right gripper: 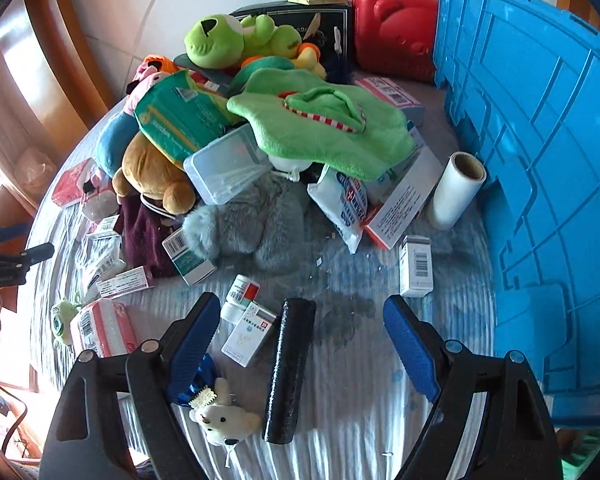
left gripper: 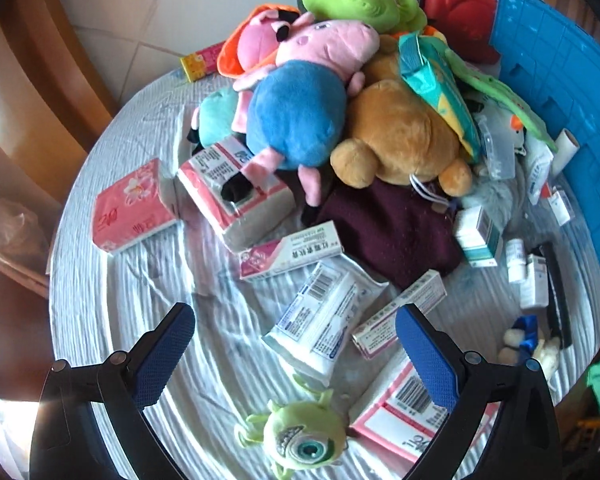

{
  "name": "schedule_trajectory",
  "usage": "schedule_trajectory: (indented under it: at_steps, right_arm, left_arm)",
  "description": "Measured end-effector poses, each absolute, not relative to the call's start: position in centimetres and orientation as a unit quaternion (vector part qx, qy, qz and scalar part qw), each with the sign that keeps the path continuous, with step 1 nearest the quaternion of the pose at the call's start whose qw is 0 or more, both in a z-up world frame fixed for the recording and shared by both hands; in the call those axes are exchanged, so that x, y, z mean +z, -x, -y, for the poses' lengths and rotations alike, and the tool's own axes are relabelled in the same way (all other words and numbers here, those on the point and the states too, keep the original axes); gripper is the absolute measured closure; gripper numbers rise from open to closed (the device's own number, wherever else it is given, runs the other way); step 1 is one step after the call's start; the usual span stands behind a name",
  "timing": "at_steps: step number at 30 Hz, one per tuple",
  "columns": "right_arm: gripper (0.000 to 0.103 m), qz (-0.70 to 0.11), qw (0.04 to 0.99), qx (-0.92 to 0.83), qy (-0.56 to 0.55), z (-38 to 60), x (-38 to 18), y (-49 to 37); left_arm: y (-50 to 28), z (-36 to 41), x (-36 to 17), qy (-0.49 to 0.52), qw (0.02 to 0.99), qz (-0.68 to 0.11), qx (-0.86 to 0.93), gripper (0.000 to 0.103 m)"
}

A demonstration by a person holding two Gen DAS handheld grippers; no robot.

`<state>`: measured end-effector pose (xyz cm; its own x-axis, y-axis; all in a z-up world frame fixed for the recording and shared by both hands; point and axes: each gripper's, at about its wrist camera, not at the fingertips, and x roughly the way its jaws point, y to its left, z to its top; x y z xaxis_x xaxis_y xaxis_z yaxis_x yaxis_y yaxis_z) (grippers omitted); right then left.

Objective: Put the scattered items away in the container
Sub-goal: 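Grasp the white wet-wipe packet with left tool while right tool grasps the black roll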

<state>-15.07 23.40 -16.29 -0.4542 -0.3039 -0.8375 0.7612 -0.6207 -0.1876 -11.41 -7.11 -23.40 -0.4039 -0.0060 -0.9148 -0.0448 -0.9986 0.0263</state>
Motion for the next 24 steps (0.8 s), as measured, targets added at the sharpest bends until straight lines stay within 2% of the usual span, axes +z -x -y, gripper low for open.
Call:
schedule_trajectory:
  at_steps: [11,20,21,23,24]
  right_arm:
    - [0.019,-0.296,0.275,-0.796,-0.45,-24.1,-22.1,13.6]
    - [0.019,-0.294,0.249,-0.797,-0.465,-24.8,-24.5,13.7]
    - [0.019,-0.294,0.247,-0.796,-0.467,-24.8,-24.8,13.8]
    - [0.019,-0.293,0.244,-0.795,-0.472,-24.9,-25.3,14.0]
    - [0.019,-0.293,0.242,-0.794,-0.474,-24.9,-25.6,14.1]
  left_arm:
    - [14.1,7.2,-31.8,0.603,0.052,-0.029,0.795,0.003]
    - [14.2,6.4,-34.5,0.616,0.085,-0.027,0.782,0.01]
    - [14.2,6.3,-34.5,0.615,0.085,-0.027,0.783,0.012]
    - [14.1,6.2,-34.0,0.609,0.085,-0.028,0.788,0.034]
    - [14.1,6.2,-33.8,0.609,0.089,-0.02,0.788,0.037]
